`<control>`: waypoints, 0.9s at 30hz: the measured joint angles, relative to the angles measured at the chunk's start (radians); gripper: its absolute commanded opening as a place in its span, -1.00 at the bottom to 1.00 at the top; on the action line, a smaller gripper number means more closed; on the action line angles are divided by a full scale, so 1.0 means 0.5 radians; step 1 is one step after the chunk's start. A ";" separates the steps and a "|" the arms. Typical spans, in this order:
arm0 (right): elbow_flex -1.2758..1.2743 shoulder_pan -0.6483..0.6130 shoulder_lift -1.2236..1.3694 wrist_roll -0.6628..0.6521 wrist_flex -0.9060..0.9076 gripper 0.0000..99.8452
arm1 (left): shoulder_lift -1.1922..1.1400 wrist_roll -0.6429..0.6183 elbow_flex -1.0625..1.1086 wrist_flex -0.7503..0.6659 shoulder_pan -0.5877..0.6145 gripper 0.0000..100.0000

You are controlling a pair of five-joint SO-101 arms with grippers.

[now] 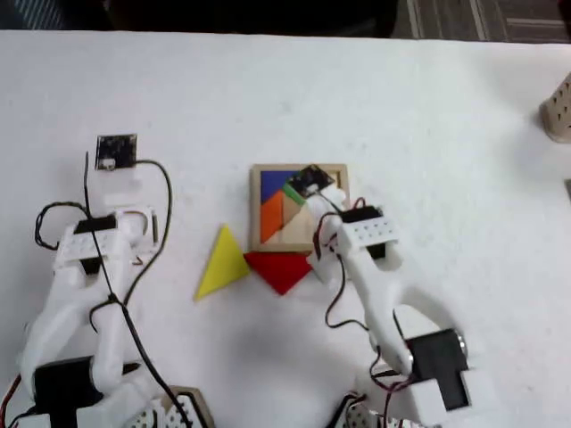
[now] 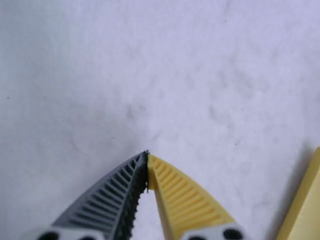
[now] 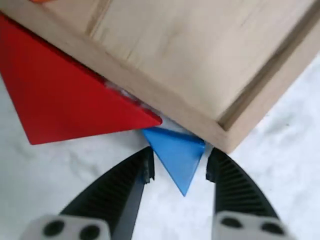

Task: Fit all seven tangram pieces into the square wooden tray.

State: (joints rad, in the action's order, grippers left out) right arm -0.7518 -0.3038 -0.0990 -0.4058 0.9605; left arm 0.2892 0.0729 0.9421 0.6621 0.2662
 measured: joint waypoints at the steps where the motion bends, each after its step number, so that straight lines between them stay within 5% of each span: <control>1: 0.012 0.000 0.028 0.000 0.000 -0.65 | 0.000 0.000 0.000 0.000 0.000 -0.95; 13: 0.068 -0.006 0.086 -0.193 -0.003 -0.74 | 0.000 0.000 0.000 0.000 0.000 -0.95; 19: 0.077 -0.071 0.089 -0.356 0.000 -0.51 | 0.000 0.000 0.000 0.000 0.000 -0.95; 27: 0.086 -0.077 0.092 -0.562 0.000 -0.51 | 0.000 0.000 0.000 0.000 0.000 -0.95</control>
State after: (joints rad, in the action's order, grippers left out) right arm -0.7089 -0.3422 -0.0529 -0.6866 0.9605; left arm 0.2892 0.0729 0.9421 0.6621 0.2662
